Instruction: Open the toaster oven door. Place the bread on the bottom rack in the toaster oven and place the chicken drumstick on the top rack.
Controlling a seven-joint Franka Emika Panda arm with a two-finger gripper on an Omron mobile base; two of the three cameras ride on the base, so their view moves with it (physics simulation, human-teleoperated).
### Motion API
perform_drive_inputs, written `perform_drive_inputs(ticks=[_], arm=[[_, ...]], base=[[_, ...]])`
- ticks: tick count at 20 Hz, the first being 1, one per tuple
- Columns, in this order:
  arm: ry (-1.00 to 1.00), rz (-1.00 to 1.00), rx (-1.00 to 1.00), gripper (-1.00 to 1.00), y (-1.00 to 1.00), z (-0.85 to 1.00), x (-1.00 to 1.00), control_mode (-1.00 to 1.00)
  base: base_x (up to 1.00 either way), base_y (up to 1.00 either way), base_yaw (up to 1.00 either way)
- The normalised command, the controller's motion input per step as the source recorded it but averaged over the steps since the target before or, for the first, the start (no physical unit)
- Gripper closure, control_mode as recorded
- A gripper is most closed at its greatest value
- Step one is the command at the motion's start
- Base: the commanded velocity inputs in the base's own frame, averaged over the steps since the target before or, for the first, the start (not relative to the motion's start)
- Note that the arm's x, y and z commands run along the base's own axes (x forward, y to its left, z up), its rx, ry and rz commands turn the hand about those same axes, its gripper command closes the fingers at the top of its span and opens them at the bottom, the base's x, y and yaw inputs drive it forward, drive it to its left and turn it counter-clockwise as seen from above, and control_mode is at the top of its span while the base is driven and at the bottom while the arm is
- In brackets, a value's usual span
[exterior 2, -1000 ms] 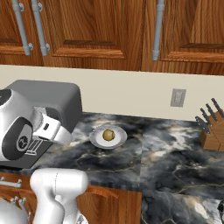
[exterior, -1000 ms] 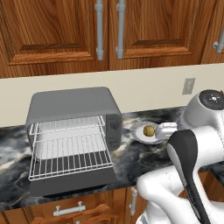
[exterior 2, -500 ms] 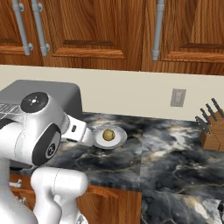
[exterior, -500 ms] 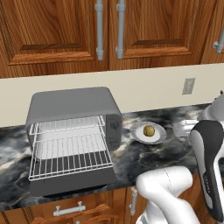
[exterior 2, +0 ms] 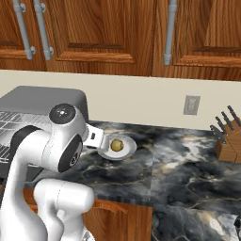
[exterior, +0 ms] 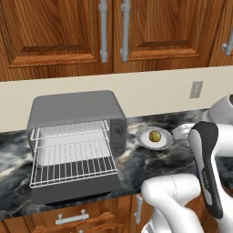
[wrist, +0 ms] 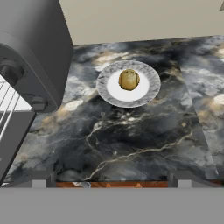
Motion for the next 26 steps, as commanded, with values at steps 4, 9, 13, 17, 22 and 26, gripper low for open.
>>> perform_drive_inputs(ticks=[4, 9, 13, 17, 22, 26], arm=[[0.00, 0.06, 0.00, -1.00, 0.00, -0.36, 0.54, -1.00], [0.00, 0.03, 0.00, -1.00, -0.02, -0.36, 0.62, -1.00], [0.00, 0.01, 0.00, -1.00, -0.02, -0.36, 0.63, -1.00], [0.01, 0.00, 0.00, -1.00, 0.00, -0.29, 0.47, -1.00], [0.05, 0.00, 0.00, -1.00, -0.07, -0.33, 0.45, -1.00], [0.08, 0.00, 0.00, -1.00, -0.04, -0.32, 0.48, -1.00]], base=[[0.00, 0.00, 0.00], [0.00, 0.00, 0.00], [0.00, 0.00, 0.00], [0.00, 0.00, 0.00], [0.00, 0.00, 0.00], [0.00, 0.00, 0.00]])
